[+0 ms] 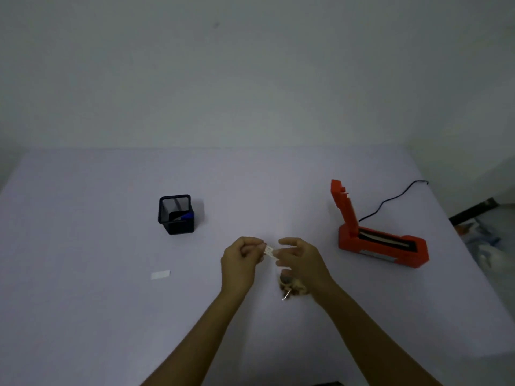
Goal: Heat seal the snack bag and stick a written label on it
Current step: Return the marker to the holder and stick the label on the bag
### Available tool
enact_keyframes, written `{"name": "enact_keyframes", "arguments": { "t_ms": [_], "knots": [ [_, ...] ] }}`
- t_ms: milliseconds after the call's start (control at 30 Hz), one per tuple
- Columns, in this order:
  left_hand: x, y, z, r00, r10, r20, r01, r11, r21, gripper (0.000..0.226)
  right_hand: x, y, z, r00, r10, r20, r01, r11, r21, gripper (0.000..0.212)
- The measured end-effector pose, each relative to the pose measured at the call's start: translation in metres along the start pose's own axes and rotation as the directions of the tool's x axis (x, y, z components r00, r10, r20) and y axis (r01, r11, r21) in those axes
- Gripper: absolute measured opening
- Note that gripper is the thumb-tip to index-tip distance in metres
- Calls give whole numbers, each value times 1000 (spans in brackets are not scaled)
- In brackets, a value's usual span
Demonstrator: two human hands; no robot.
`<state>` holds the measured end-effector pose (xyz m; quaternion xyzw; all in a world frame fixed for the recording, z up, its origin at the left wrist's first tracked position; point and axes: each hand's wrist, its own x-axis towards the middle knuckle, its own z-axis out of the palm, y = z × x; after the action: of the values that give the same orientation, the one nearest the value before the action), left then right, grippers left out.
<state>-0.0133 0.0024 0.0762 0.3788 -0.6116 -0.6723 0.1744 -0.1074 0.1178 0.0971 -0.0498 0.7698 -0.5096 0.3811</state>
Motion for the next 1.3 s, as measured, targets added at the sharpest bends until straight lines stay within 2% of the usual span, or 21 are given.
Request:
{"name": "enact_keyframes", "arguments": {
  "t_ms": [100, 233, 367, 533, 733, 900, 1300],
  "knots": [
    [3, -10, 32, 985, -166, -55, 158, 980, -123, 7, 16, 12, -24, 995, 75, 59, -77, 996, 44, 13],
    [6, -32, 65, 946, -297, -133, 275, 948, -163, 8, 40, 35, -45, 987, 127, 97, -130, 991, 21, 7],
    [11, -57, 81, 915, -355, -193, 359, 933, -10, 7, 64, 56, -59, 980, 170, 105, -165, 985, -56, 10],
    [23, -73, 91, 920, -334, -207, 380, 889, 255, 8, 91, 74, -65, 977, 170, 126, -151, 977, -147, 10],
    [39, -81, 92, 915, -328, -235, 400, 813, 423, 11, 107, 84, -59, 992, 63, 111, -18, 930, -368, 7],
    [45, -86, 96, 922, -340, -187, 387, 771, 506, 11, 115, 89, -60, 993, 52, 105, -3, 908, -420, 8],
    [48, -94, 99, 923, -330, -199, 384, 734, 561, 12, 116, 98, -56, 998, 4, 67, 27, 888, -460, 5]
  ]
}}
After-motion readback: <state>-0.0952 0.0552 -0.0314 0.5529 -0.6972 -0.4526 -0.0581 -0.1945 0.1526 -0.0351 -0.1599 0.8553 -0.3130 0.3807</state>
